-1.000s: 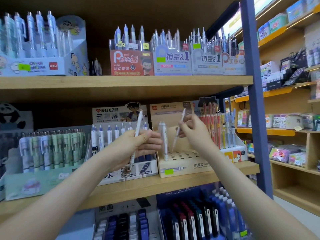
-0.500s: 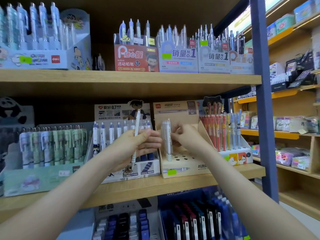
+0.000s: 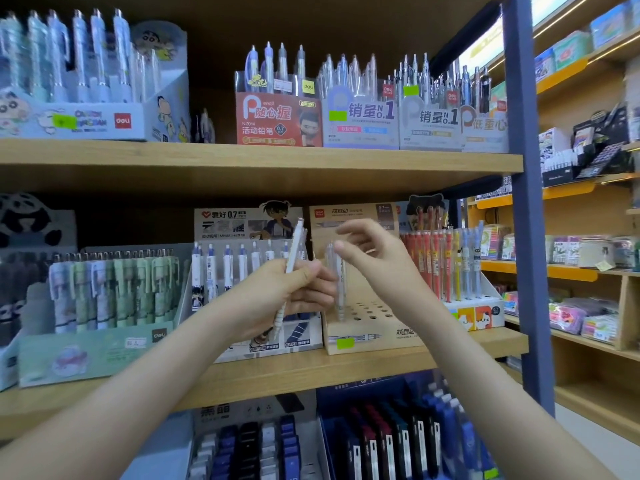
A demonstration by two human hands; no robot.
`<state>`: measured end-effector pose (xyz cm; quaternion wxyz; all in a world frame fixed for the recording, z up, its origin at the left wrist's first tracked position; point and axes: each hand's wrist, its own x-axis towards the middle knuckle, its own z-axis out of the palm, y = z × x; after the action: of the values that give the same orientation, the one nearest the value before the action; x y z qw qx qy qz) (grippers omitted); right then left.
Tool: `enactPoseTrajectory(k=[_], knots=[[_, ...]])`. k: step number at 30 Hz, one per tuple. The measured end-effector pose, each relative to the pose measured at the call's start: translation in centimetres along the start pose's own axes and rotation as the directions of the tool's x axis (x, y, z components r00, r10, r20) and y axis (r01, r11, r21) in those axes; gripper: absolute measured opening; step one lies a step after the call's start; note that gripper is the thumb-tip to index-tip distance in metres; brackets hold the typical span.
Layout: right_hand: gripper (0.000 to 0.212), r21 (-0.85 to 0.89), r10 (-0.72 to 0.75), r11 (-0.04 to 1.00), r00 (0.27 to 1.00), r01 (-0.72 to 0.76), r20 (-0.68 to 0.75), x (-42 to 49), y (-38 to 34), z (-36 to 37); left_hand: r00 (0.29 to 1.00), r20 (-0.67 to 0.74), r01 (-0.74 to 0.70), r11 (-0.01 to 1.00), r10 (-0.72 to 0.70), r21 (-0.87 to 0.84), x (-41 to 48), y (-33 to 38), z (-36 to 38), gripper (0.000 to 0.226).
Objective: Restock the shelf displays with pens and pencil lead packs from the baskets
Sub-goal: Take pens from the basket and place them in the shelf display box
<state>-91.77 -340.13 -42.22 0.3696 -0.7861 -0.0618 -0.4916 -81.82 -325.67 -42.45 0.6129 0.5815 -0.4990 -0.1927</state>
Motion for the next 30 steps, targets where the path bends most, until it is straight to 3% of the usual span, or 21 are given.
enactPoseTrajectory(k=[2,4,8,10,12,14,15,18,21,25,27,30], knots=[[0.018,0.001,0.029,1.000,0.969,-0.030,0.245,-0.6,-1.4,0.3,1.000,0.025,-0.010,0.998,0.009,0.062,0.1,0.2,0.9,0.024],[0.016,0.027,0.072,0.996,0.944,-0.085,0.323,-1.0,-1.7,0.7,0.999,0.046,-0.007,0.991,0.001,0.136,0.2,0.4,1.7,0.019],[0.010,0.140,0.058,0.986,0.976,-0.089,0.210,-1.0,-1.2,-0.2,1.000,0.016,-0.014,0.963,0.010,0.270,0.4,0.6,2.6,0.016],[0.010,0.263,0.074,0.961,0.995,-0.089,0.065,-0.6,-0.7,-1.1,0.979,-0.122,-0.082,0.860,0.165,0.503,0.7,0.1,2.9,0.017],[0.007,0.328,0.098,0.943,0.985,-0.047,-0.143,0.0,-0.2,-2.1,0.892,-0.203,-0.163,0.706,0.404,0.689,0.9,-0.6,3.0,0.025],[0.004,0.222,0.089,0.974,0.963,-0.032,-0.253,0.3,0.6,-2.9,0.823,-0.179,-0.220,0.593,0.540,0.775,1.1,-1.6,2.7,0.043],[0.005,0.154,0.087,0.987,0.965,-0.050,-0.249,0.4,1.1,-3.0,0.822,-0.151,-0.222,0.553,0.549,0.803,1.3,-2.1,2.4,0.053],[0.004,-0.020,0.137,0.990,0.985,-0.140,-0.109,0.2,2.8,-2.2,0.866,-0.087,-0.188,0.482,0.492,0.856,1.4,-3.4,2.0,0.070],[0.007,-0.138,0.154,0.978,0.988,-0.156,-0.026,0.2,4.2,-1.1,0.879,-0.048,-0.170,0.405,0.475,0.898,1.3,-4.2,1.8,0.070],[0.013,-0.155,0.175,0.975,0.981,-0.160,0.086,1.0,4.2,-0.7,0.884,-0.027,-0.187,0.407,0.466,0.894,1.4,-4.4,1.5,0.073],[0.023,-0.238,0.194,0.960,0.965,-0.149,0.178,1.3,4.3,-0.3,0.886,-0.017,-0.199,0.411,0.464,0.890,1.4,-4.4,1.5,0.074],[0.025,-0.351,0.231,0.924,0.955,-0.155,0.186,1.8,4.6,0.1,0.887,-0.020,-0.195,0.412,0.462,0.890,1.4,-4.5,1.6,0.074]])
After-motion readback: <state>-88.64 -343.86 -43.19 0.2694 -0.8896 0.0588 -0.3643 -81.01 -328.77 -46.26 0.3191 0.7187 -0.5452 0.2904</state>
